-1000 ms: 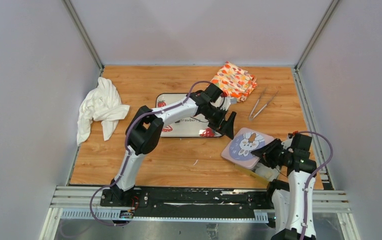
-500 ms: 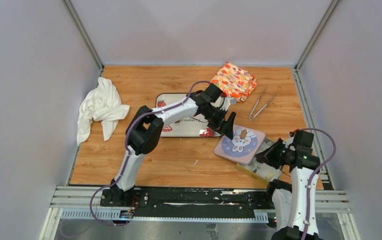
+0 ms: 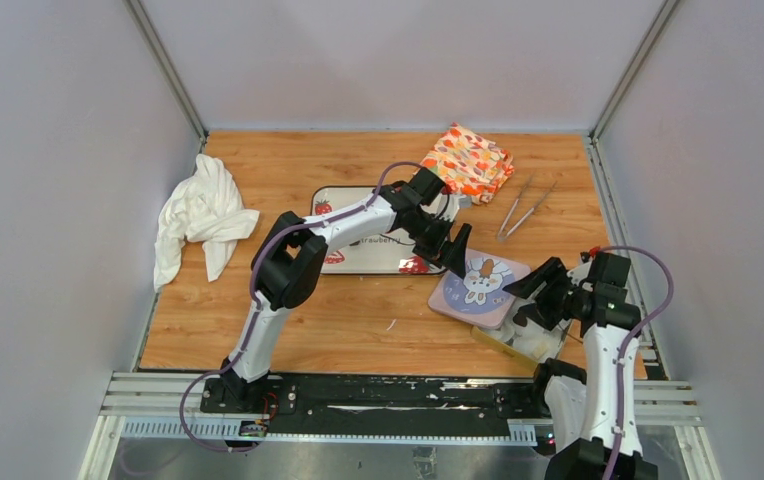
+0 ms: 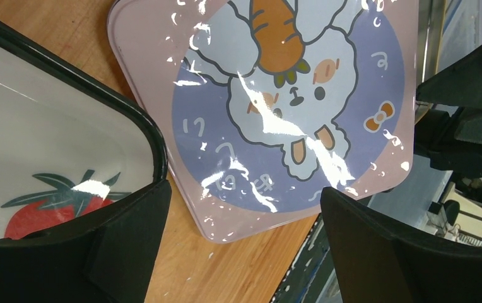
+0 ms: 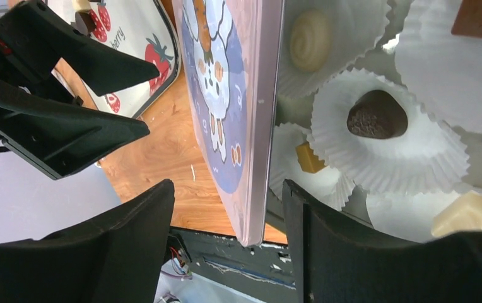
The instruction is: Pack the chocolate
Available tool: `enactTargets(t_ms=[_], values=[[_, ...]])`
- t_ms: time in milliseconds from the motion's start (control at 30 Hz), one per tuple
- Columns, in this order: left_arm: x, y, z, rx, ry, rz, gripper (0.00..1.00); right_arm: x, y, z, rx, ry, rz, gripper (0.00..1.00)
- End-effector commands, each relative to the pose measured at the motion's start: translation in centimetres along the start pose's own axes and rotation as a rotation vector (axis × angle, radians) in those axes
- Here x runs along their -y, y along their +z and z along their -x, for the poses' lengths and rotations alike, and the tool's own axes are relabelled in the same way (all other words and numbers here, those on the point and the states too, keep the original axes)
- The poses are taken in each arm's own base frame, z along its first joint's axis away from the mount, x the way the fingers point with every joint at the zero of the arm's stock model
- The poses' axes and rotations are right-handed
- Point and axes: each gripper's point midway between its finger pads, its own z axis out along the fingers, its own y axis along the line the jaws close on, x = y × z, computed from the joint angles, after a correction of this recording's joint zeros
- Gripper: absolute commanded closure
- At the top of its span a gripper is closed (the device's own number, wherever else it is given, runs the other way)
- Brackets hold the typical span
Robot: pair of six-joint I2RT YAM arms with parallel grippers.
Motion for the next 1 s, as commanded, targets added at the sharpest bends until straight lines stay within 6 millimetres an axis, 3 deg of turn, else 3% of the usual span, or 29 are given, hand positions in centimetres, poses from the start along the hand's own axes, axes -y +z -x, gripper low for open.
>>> enactTargets(t_ms=[0, 500, 667, 833, 967], values=[[-0.5, 0.8, -1.1, -0.028, -0.022, 0.029, 0.06, -0.5, 1.3, 1.0, 0.011, 0.031, 0.066, 0.33], [-0.7, 1.1, -1.0, -0.032, -0.016, 0.026, 0.06, -1.4, 4.6, 1.3, -0.095, 0.092, 0.192, 0.36], [-0.9, 2.0, -1.3, -0.052, -0.034, -0.006, 0.06, -1.3, 5.0, 1.8, -0.105, 0.086, 0.171, 0.54], [-1.1, 2.6, -1.6, -0.065, -0.052, -0.02, 0.06, -1.5, 5.0, 2.0, -0.105, 0.076, 0.183, 0.65], [-0.9, 2.0, -0.8, -0.044, -0.031, 0.001, 0.06, -2.2, 4.5, 2.0, -0.127, 0.062, 0.199, 0.92]])
